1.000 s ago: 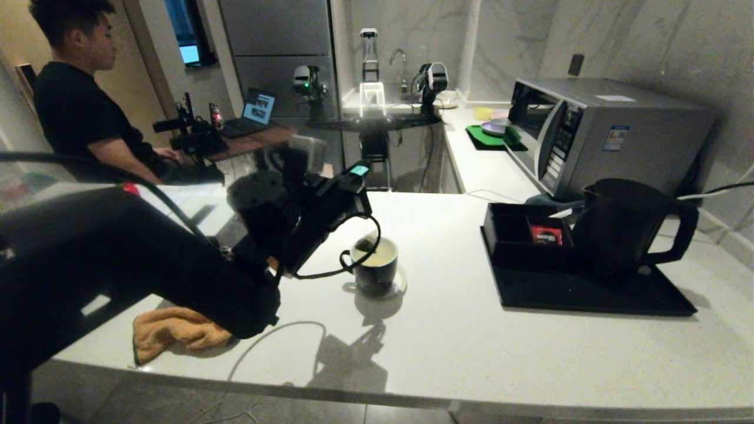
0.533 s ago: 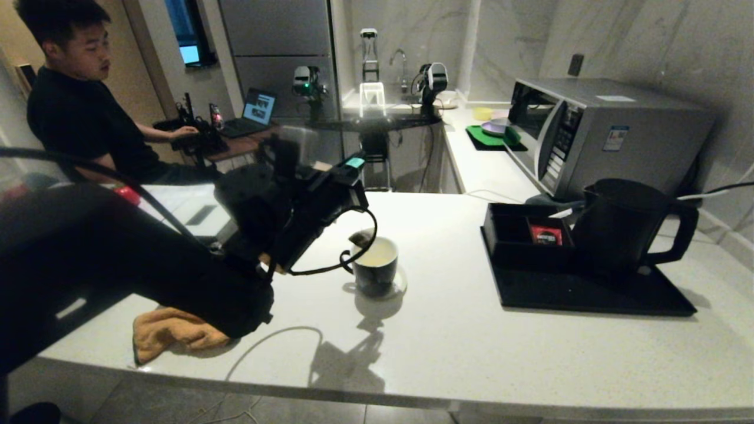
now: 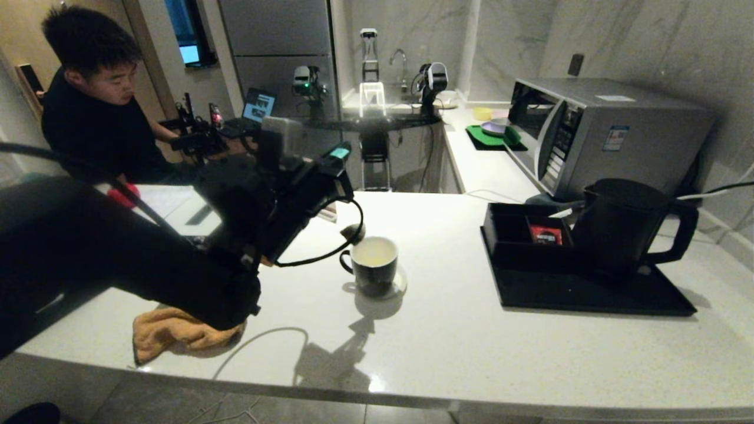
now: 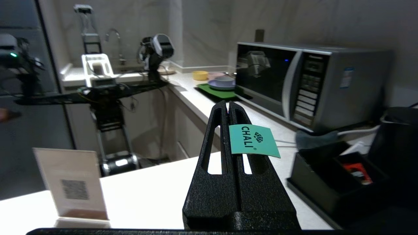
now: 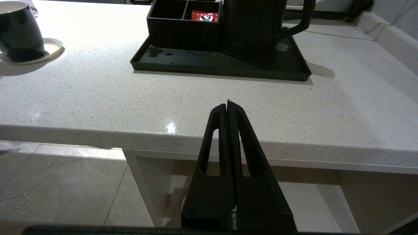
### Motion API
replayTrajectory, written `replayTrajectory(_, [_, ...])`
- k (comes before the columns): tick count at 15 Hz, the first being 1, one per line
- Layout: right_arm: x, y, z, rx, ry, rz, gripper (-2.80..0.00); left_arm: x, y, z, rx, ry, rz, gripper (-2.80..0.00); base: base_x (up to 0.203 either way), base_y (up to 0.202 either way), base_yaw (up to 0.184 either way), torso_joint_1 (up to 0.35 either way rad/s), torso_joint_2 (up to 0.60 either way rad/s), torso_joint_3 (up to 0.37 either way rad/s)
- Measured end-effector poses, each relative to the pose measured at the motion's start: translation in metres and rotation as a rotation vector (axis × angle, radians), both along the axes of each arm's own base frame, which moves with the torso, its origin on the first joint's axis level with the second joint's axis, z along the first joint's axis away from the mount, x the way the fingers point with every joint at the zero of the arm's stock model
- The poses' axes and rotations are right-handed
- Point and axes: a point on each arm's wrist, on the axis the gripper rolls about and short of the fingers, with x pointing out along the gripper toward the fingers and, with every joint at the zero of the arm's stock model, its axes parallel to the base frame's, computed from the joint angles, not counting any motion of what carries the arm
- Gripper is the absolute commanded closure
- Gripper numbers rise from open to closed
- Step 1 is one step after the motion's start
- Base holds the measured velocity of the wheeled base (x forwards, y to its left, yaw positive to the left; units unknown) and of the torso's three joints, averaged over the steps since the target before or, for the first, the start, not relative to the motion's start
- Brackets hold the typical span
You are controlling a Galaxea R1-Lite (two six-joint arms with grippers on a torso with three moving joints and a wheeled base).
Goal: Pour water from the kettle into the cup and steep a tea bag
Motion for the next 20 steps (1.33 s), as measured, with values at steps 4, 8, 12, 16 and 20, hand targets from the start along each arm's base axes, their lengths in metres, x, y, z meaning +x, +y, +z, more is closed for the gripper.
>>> replayTrajectory(4, [0.0,0.0,0.0,0.0,0.0,0.0,0.0,0.005,0.017,0.005,-0.004,-0.013,0.048,0.0,0.0,0.0,0.0,0.0,0.0,0.0])
replayTrajectory(8, [0.0,0.0,0.0,0.001,-0.001,0.0,0.0,0.009,0.035,0.011,-0.009,-0.027,0.097,0.0,0.0,0.0,0.0,0.0,0.0,0.0])
replayTrajectory(12, [0.0,0.0,0.0,0.0,0.0,0.0,0.0,0.014,0.054,0.014,-0.011,-0.033,0.149,0.0,0.0,0.0,0.0,0.0,0.0,0.0])
replayTrajectory(16, [0.0,0.0,0.0,0.0,0.0,0.0,0.0,0.02,0.075,0.015,-0.01,-0.036,0.207,0.0,0.0,0.0,0.0,0.0,0.0,0.0])
replayTrajectory(20, [0.0,0.0,0.0,0.0,0.0,0.0,0.0,0.022,0.093,0.017,-0.011,-0.041,0.257,0.0,0.0,0.0,0.0,0.0,0.0,0.0])
